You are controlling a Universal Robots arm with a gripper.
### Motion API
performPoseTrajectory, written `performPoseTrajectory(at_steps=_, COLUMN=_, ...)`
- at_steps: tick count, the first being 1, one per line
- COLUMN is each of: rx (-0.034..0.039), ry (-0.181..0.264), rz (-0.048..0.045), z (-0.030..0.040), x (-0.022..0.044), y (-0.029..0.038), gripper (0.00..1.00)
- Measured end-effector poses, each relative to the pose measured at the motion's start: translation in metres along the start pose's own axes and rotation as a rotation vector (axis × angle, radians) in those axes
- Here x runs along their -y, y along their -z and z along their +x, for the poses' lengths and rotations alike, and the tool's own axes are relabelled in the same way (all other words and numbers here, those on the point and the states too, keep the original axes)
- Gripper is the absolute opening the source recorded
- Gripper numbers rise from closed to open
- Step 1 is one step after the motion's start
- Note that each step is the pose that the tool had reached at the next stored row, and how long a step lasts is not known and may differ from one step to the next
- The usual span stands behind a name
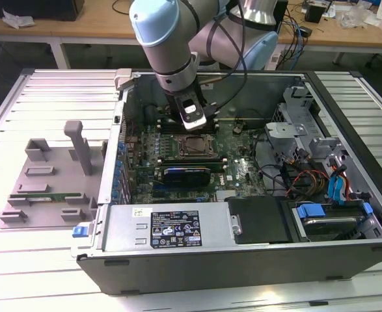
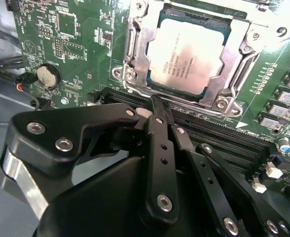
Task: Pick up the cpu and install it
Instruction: 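Install the first cpu locking lever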
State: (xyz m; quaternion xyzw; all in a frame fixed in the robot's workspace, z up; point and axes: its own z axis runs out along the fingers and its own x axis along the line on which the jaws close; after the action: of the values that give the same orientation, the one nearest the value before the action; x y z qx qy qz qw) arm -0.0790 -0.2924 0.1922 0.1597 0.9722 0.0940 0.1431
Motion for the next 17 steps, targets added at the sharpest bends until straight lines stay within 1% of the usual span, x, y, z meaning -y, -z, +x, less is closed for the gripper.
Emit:
performPoseTrajectory(at_steps=3, rx=-0.0013, ry=-0.002, rz=-0.0063, z=-0.0009, x=-0.0008, y=0.0006, gripper=0.11)
performPoseTrajectory(at_steps=5, rx=-0.0016, ry=-0.002, rz=-0.0053, z=-0.0025, x=-0.0012, y=0.0056, gripper=0.11)
performPoseTrajectory(at_steps=7, rx=-0.0018, ry=-0.002, rz=-0.0053, z=-0.0034, x=0.0014, y=0.0061, gripper=0.11)
performPoseTrajectory(at_steps=10, rx=-0.0006, ry=-0.002, rz=-0.0054, z=-0.0032, x=0.0024, y=0.0048, gripper=0.11)
performPoseTrajectory(at_steps=15, rx=0.0030, ry=-0.001, rz=-0.0065, z=-0.0021, x=0.0037, y=0.0005, gripper=0.11)
performPoseTrajectory(at_steps=16, rx=0.0038, ry=-0.001, rz=-0.0047, z=-0.0022, x=0.0042, y=0.0006, gripper=0.11)
performPoseTrajectory(at_steps=17, rx=0.0035, ry=-0.001, rz=-0.0072, z=-0.0021, x=0.0042, y=0.0001, gripper=0.11)
